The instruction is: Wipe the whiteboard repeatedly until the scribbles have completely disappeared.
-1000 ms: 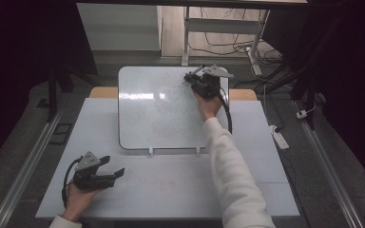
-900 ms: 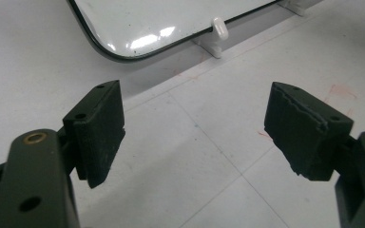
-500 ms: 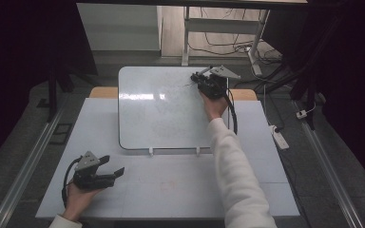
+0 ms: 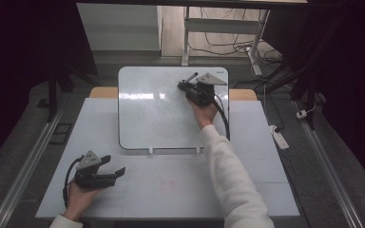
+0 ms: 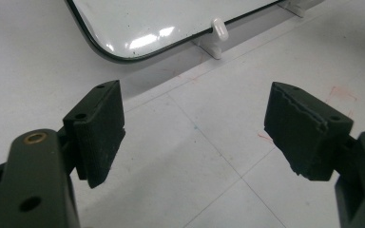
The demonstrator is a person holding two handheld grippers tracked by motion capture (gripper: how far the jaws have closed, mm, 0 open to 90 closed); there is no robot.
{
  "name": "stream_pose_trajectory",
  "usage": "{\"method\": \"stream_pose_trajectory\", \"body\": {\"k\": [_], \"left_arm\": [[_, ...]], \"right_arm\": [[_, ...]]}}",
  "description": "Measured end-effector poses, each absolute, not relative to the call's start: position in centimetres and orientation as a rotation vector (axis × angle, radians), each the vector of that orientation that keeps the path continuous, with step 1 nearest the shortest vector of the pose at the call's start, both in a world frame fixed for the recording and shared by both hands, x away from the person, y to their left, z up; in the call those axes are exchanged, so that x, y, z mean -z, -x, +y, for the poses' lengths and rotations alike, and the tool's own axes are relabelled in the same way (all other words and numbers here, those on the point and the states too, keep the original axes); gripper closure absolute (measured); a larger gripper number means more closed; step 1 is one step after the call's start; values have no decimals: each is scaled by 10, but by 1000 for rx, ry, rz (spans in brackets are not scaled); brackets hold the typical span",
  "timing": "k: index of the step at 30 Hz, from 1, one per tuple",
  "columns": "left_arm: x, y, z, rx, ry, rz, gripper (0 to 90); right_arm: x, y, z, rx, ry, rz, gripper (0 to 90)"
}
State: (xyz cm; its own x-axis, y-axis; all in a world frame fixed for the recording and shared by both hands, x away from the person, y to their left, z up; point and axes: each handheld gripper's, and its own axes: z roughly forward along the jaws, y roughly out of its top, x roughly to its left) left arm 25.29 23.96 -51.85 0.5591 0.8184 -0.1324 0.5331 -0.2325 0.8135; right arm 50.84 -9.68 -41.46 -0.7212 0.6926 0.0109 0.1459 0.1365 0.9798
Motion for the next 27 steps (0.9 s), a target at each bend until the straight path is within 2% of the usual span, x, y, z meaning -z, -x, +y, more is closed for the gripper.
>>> {"method": "stream_pose_trajectory", "body": {"k": [3, 11, 16, 21, 27], "left_arm": [[518, -252, 240, -413, -1907, 1098, 223], [518, -251, 242, -407, -1900, 1099, 223], [518, -252, 242, -409, -1905, 1101, 223], [518, -251, 242, -409, -1902, 1100, 223], [518, -252, 241, -409, -1905, 1100, 223]], "right_arm": [[417, -506, -89, -1598, -776, 1984, 775], [409, -514, -127, -1603, -885, 1870, 775], [412, -507, -122, -1552, -804, 1942, 776], [406, -515, -152, -1592, -920, 1852, 775], [411, -508, -141, -1547, -824, 1953, 775]]}}
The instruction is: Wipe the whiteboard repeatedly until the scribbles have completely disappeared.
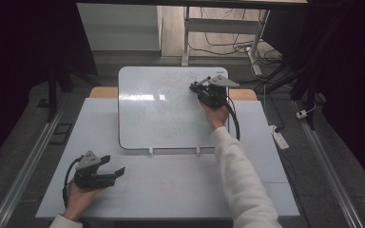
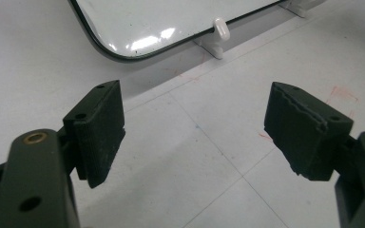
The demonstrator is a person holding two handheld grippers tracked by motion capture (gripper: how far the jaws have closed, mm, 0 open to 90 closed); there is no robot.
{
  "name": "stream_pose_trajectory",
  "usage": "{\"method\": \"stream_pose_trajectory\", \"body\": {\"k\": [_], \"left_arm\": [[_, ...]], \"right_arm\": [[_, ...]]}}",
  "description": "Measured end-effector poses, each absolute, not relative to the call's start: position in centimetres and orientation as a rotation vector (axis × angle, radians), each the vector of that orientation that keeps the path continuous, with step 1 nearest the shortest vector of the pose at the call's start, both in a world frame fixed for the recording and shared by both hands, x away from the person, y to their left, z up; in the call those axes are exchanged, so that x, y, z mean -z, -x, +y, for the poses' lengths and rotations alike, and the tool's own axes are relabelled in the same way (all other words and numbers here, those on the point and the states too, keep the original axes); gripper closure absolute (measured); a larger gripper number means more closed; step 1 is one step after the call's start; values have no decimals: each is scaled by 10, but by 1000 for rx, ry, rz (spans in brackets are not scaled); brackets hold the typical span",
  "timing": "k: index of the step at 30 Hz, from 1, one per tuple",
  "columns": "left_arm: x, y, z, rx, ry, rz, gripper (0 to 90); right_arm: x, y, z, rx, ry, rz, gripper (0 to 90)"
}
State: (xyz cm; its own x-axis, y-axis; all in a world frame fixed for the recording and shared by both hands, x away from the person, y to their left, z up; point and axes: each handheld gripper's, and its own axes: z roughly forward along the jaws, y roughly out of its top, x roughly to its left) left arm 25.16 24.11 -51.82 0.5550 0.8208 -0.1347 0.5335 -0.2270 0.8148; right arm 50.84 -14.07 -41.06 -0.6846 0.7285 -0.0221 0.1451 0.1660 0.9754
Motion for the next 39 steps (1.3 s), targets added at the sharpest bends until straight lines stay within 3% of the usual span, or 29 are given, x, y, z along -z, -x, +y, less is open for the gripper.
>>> {"method": "stream_pose_trajectory", "body": {"k": [5, 12, 27, 33, 39], "left_arm": [[518, -251, 242, -413, -1897, 1103, 223], [518, -252, 243, -409, -1898, 1104, 223], [518, -251, 244, -414, -1896, 1103, 223], [519, -253, 244, -412, -1901, 1104, 223], [518, -251, 245, -414, -1891, 1106, 223]], "right_arm": [[401, -521, -155, -1583, -926, 1842, 775], [407, -515, -138, -1576, -848, 1927, 776], [391, -534, -150, -1606, -935, 1812, 775], [397, -527, -122, -1568, -813, 1925, 775], [391, -535, -134, -1590, -912, 1825, 776]]}}
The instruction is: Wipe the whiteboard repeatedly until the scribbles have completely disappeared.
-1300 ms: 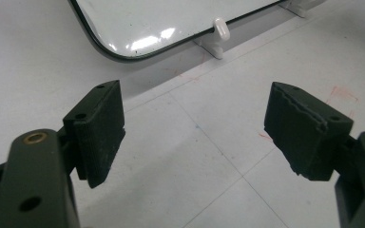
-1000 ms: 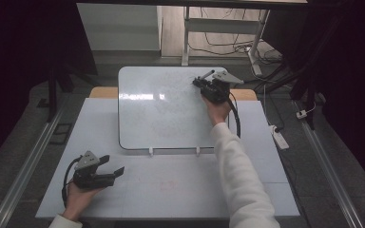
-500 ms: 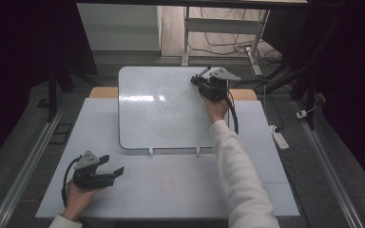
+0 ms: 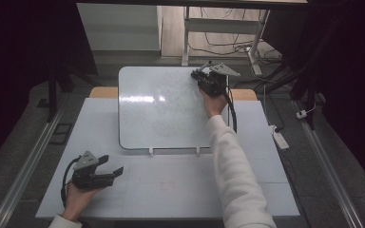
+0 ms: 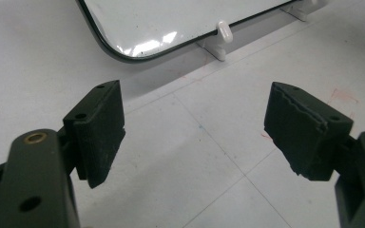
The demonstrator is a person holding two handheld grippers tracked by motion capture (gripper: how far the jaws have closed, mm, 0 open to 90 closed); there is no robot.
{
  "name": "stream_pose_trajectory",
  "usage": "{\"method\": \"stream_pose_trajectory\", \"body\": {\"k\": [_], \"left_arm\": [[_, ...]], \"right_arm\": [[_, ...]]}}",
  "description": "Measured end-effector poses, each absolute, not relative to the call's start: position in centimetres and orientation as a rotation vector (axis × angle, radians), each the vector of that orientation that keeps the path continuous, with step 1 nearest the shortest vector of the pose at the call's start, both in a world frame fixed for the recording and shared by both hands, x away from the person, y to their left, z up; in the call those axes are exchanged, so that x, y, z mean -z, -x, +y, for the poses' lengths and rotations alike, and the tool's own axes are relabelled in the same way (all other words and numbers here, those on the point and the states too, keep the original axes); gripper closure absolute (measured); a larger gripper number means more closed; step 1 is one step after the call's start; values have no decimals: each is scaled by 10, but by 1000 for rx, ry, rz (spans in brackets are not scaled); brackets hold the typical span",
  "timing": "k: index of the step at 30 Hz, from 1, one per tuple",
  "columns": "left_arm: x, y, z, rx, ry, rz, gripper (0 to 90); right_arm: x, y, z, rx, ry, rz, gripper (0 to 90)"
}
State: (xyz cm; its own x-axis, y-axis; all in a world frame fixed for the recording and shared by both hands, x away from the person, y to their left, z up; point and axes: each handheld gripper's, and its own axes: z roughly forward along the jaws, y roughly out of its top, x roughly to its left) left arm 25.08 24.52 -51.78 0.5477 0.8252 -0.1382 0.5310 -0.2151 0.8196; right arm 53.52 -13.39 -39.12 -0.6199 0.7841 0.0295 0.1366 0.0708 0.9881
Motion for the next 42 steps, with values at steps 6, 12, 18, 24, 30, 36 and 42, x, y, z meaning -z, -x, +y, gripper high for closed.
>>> {"method": "stream_pose_trajectory", "body": {"k": [6, 12, 18, 24, 30, 36, 42], "left_arm": [[518, -251, 244, -410, -1895, 1102, 223], [517, -251, 242, -416, -1898, 1102, 223], [518, -251, 242, -413, -1900, 1101, 223], [517, -252, 240, -413, -1901, 1100, 223], [516, -251, 240, -416, -1891, 1098, 223], [513, -253, 239, -433, -1878, 1086, 229], [501, -253, 227, -479, -1892, 1022, 235]], "right_arm": [[401, -522, -124, -1570, -821, 1945, 776], [400, -521, -137, -1587, -881, 1905, 775], [402, -516, -137, -1561, -851, 1971, 776], [403, -512, -140, -1544, -845, 2003, 775], [404, -490, -151, -1602, -822, 2045, 775], [407, -445, -165, -1643, -747, 2168, 775], [419, -395, -177, -1606, -682, 2322, 774]]}}
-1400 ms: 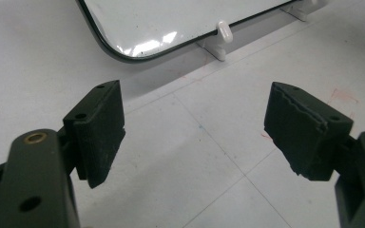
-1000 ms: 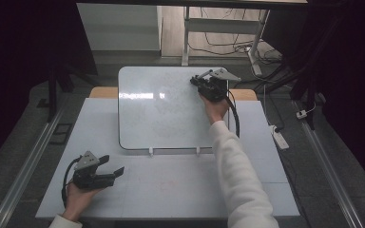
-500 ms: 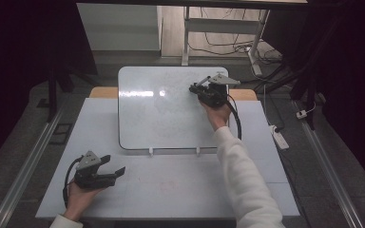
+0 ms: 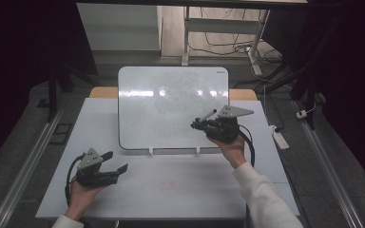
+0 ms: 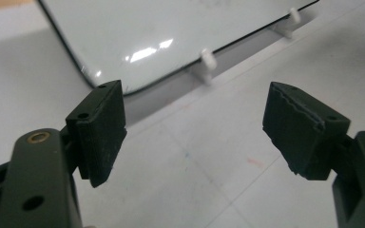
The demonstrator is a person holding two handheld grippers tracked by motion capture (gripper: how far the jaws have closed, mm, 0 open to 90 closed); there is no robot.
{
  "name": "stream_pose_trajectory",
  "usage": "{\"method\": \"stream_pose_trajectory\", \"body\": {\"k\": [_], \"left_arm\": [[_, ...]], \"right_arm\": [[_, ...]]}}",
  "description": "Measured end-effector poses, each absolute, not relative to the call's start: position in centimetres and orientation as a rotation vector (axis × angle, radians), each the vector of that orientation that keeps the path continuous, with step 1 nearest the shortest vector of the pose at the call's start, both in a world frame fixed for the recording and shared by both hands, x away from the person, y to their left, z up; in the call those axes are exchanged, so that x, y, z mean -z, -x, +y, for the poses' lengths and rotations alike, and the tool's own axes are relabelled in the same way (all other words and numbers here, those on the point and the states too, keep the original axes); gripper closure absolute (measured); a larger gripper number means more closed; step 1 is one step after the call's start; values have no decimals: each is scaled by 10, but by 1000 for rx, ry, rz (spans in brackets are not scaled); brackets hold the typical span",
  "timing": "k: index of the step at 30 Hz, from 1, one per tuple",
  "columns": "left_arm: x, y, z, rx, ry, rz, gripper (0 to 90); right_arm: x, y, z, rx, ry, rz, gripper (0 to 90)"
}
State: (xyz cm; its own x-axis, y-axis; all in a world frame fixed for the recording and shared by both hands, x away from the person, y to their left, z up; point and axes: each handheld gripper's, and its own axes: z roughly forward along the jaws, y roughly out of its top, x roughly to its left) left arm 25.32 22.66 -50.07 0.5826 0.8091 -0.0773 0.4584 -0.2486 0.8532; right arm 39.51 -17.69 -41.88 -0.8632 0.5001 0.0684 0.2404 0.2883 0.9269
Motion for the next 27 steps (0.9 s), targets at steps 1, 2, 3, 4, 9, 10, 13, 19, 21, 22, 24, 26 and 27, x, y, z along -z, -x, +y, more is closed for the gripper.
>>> {"method": "stream_pose_trajectory", "body": {"k": [1, 2, 3, 4, 9, 10, 13, 19, 21, 22, 24, 26, 27], "left_arm": [[497, -254, 223, -484, -1896, 1004, 235], [493, -256, 220, -486, -1899, 984, 236], [488, -257, 216, -491, -1899, 961, 237], [484, -259, 211, -494, -1901, 939, 239], [462, -270, 182, -487, -1911, 816, 241], [458, -272, 176, -480, -1910, 793, 243], [449, -280, 158, -450, -1914, 734, 253], [434, -294, 122, -377, -1916, 630, 270], [430, -299, 110, -356, -1914, 597, 277], [429, -300, 106, -347, -1913, 588, 282], [427, -304, 95, -322, -1913, 567, 287], [425, -308, 86, -302, -1916, 544, 295], [425, -310, 81, -290, -1920, 533, 302]], "right_arm": [[421, -388, -178, -1603, -679, 2341, 774], [424, -382, -180, -1601, -674, 2362, 774], [427, -376, -182, -1601, -668, 2380, 775], [430, -371, -184, -1595, -670, 2392, 775], [448, -354, -191, -1585, -677, 2468, 774], [450, -352, -191, -1584, -678, 2479, 774], [456, -348, -191, -1562, -662, 2526, 774], [465, -347, -185, -1539, -639, 2584, 774], [466, -348, -182, -1534, -627, 2597, 774], [467, -348, -180, -1529, -625, 2604, 774], [469, -348, -178, -1521, -621, 2617, 774], [471, -348, -176, -1509, -611, 2635, 774], [472, -348, -175, -1505, -607, 2644, 773]]}}
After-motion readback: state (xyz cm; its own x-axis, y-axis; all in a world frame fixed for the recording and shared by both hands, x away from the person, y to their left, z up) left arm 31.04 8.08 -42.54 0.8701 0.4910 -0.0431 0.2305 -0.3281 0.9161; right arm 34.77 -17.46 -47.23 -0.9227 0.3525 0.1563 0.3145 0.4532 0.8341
